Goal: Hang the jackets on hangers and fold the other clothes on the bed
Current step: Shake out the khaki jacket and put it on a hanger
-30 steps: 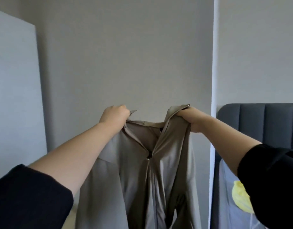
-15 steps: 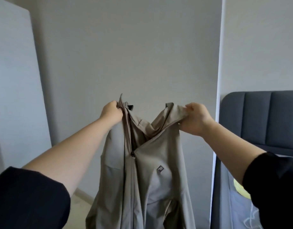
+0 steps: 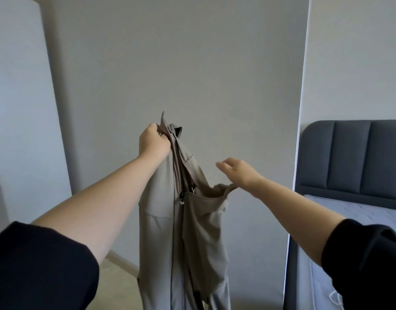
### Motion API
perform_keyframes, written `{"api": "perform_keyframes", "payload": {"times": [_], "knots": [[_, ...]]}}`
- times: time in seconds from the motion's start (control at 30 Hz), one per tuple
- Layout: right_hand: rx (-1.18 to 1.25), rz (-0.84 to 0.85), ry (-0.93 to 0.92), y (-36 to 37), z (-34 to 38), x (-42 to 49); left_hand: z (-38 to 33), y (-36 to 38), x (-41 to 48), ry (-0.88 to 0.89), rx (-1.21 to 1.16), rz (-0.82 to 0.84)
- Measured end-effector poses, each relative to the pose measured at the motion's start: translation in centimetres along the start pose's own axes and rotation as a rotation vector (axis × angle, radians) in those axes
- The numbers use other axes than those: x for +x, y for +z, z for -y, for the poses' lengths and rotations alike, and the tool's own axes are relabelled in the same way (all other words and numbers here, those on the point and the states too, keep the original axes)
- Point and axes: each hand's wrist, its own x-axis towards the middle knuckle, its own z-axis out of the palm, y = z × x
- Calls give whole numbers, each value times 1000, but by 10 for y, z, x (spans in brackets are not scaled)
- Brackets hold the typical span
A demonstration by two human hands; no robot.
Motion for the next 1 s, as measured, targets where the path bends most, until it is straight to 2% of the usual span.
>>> {"api": "perform_keyframes", "payload": {"times": [0.07, 0.2, 0.3, 0.37, 0.43, 0.57, 0.63, 0.7, 0.77, 0.8, 0.87, 1.0], "knots": [[-4, 6, -65, 19, 4, -5, -4, 4, -2, 8, -16, 9], [-166, -1, -111, 52, 0, -5, -12, 13, -11, 39, -69, 52], [-117, -152, -64, 49, -4, 4, -9, 9, -11, 73, -72, 89], [17, -292, -23, 33, -2, 14, 0, -3, -4, 72, -36, 140], [133, -364, -40, 13, 5, 24, 13, -16, 3, 53, 24, 240], [110, -327, -182, -5, 35, 33, 27, -28, 0, -79, 155, 586], [82, -288, -231, -3, 51, 35, 21, -25, -4, -58, 184, 575], [58, -248, -255, 1, 62, 36, 11, -21, -10, -3, 28, 522], [53, -263, -264, 3, 67, 36, 1, -16, -20, 22, -81, 649], [61, -275, -264, 4, 68, 36, -3, -11, -27, 38, -49, 727], [65, -276, -275, 4, 70, 34, -3, 2, -40, 71, 44, 772], [17, -303, -288, -9, 65, 31, 3, 16, -44, 87, 237, 671]]}}
